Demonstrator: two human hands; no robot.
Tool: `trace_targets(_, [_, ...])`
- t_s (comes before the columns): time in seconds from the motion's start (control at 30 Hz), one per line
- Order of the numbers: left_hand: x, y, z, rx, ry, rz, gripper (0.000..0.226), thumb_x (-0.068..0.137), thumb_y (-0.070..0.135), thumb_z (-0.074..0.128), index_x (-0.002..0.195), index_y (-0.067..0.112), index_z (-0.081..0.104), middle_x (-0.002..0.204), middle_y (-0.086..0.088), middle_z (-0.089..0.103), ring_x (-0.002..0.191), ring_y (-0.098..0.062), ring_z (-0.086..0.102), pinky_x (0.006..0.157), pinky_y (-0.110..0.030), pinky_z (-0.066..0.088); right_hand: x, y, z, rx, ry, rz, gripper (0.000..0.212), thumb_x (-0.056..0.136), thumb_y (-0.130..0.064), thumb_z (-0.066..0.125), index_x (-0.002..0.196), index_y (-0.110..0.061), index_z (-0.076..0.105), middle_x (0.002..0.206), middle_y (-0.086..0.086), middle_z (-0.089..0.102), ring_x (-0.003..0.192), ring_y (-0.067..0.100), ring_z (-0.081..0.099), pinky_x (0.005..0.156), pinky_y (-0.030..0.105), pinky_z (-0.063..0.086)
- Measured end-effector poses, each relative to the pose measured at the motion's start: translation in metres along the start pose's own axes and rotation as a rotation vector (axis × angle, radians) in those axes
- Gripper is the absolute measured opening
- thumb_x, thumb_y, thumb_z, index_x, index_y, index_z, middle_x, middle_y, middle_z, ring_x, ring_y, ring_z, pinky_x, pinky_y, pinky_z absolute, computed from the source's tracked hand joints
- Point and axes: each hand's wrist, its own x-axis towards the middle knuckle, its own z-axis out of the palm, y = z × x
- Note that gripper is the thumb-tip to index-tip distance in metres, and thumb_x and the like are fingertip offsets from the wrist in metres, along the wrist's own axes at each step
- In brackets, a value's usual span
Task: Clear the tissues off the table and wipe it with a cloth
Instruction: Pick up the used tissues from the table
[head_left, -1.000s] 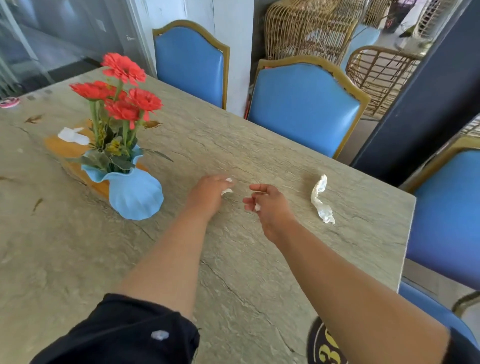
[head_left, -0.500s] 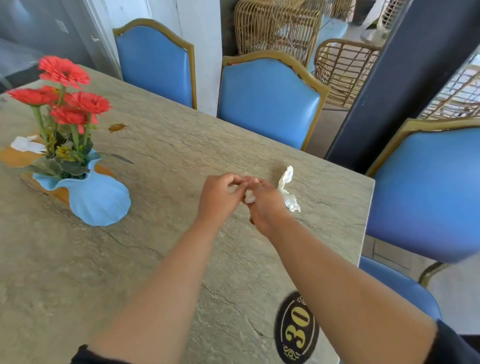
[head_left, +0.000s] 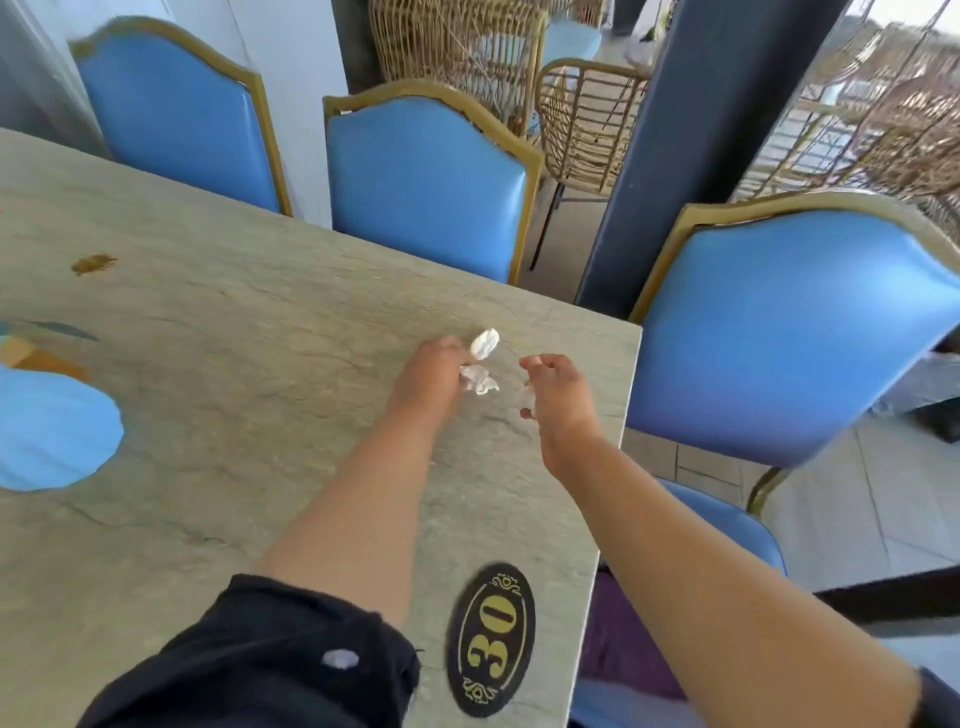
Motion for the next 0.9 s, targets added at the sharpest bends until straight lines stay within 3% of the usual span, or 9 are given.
trace_targets(0.1, [-0.01, 0.008, 0.0, -0.04, 0.085, -0.028, 0.014, 0.077, 0.005, 0.068, 0.09, 0.004, 0.073, 0.095, -0.014, 0.064, 0.089, -0.032, 0.06, 0.071, -0.035, 0.045, 0.0, 0.008, -0.013, -0.011, 0.003, -0.009, 0.023, 0.098, -0.018, 0.039, 0.109, -0.017, 0.06, 0.091, 0.004, 0.062, 0.085, 0.016, 0.055, 0.072, 0.028, 0.044])
trace_targets(0.2, [-0.029, 0.025, -0.007, -0.15, 0.097, -0.052, 0.012, 0.079, 0.009, 0.068, 0.09, 0.007, 0.073, 0.089, -0.006, 0.07, 0.078, -0.019, 0.058, 0.06, -0.023, 0.032, -0.006, 0.009, -0.024, 0.028, -0.032, -0.043, 0.038, 0.094, -0.003, 0.034, 0.112, -0.022, 0.062, 0.101, 0.001, 0.059, 0.091, 0.015, 0.056, 0.073, 0.025, 0.04])
trace_targets(0.33, [-0.066, 0.057, -0.011, -0.433, 0.116, -0.103, 0.02, 0.078, 0.014, 0.075, 0.089, 0.021, 0.06, 0.092, 0.004, 0.07, 0.082, -0.013, 0.062, 0.069, -0.022, 0.043, -0.023, 0.012, -0.042, 0.125, -0.117, -0.034, 0.045, 0.092, 0.0, 0.035, 0.117, -0.025, 0.062, 0.128, 0.001, 0.053, 0.106, 0.019, 0.059, 0.094, 0.036, 0.047])
trace_targets(0.43, [-0.1, 0.087, -0.005, -0.459, 0.173, -0.148, 0.037, 0.072, 0.026, 0.082, 0.09, 0.021, 0.05, 0.085, 0.006, 0.068, 0.074, -0.013, 0.062, 0.064, -0.023, 0.045, -0.049, 0.02, -0.057, 0.21, -0.197, 0.036, 0.023, 0.094, -0.029, 0.053, 0.11, -0.021, 0.068, 0.117, 0.005, 0.066, 0.103, 0.021, 0.063, 0.087, 0.035, 0.048])
trace_targets(0.53, [-0.136, 0.122, 0.004, -0.311, 0.237, -0.14, 0.035, 0.074, 0.025, 0.078, 0.082, 0.018, 0.045, 0.073, 0.007, 0.055, 0.061, -0.005, 0.049, 0.05, -0.012, 0.034, -0.082, 0.034, -0.074, 0.244, -0.232, 0.017, 0.043, 0.079, -0.05, 0.069, 0.106, -0.016, 0.064, 0.1, 0.002, 0.069, 0.098, 0.018, 0.063, 0.088, 0.033, 0.046])
trace_targets(0.63, [-0.175, 0.152, 0.018, -0.374, 0.279, -0.142, 0.026, 0.074, 0.02, 0.075, 0.081, 0.016, 0.05, 0.08, -0.001, 0.058, 0.064, -0.01, 0.052, 0.052, -0.015, 0.033, -0.116, 0.054, -0.098, 0.205, -0.189, -0.001, 0.027, 0.078, -0.03, 0.074, 0.097, -0.019, 0.059, 0.092, 0.002, 0.065, 0.087, 0.017, 0.06, 0.077, 0.027, 0.045])
trace_targets(0.73, [-0.214, 0.17, 0.037, -0.363, 0.264, -0.146, 0.03, 0.073, 0.022, 0.077, 0.092, 0.01, 0.058, 0.092, -0.007, 0.062, 0.077, -0.017, 0.056, 0.06, -0.019, 0.032, -0.145, 0.074, -0.129, 0.229, -0.128, -0.002, 0.014, 0.082, -0.011, 0.067, 0.088, -0.019, 0.057, 0.078, 0.003, 0.062, 0.074, 0.019, 0.055, 0.07, 0.032, 0.044])
trace_targets(0.8, [-0.243, 0.18, 0.048, -0.405, 0.234, -0.165, 0.03, 0.074, 0.022, 0.077, 0.097, 0.015, 0.061, 0.097, -0.003, 0.064, 0.085, -0.016, 0.059, 0.068, -0.023, 0.04, -0.161, 0.087, -0.15, 0.233, -0.106, -0.005, 0.014, 0.086, -0.006, 0.061, 0.087, -0.02, 0.058, 0.075, 0.003, 0.061, 0.068, 0.018, 0.054, 0.067, 0.032, 0.044])
trace_targets(0.9, [-0.287, 0.194, 0.065, -0.551, 0.183, -0.279, 0.027, 0.08, 0.006, 0.061, 0.1, 0.024, 0.061, 0.102, 0.005, 0.065, 0.087, -0.006, 0.06, 0.071, -0.018, 0.044, -0.179, 0.111, -0.177, 0.135, -0.072, 0.031, 0.019, 0.092, -0.006, 0.054, 0.091, -0.023, 0.06, 0.085, 0.006, 0.062, 0.067, 0.018, 0.055, 0.065, 0.032, 0.047])
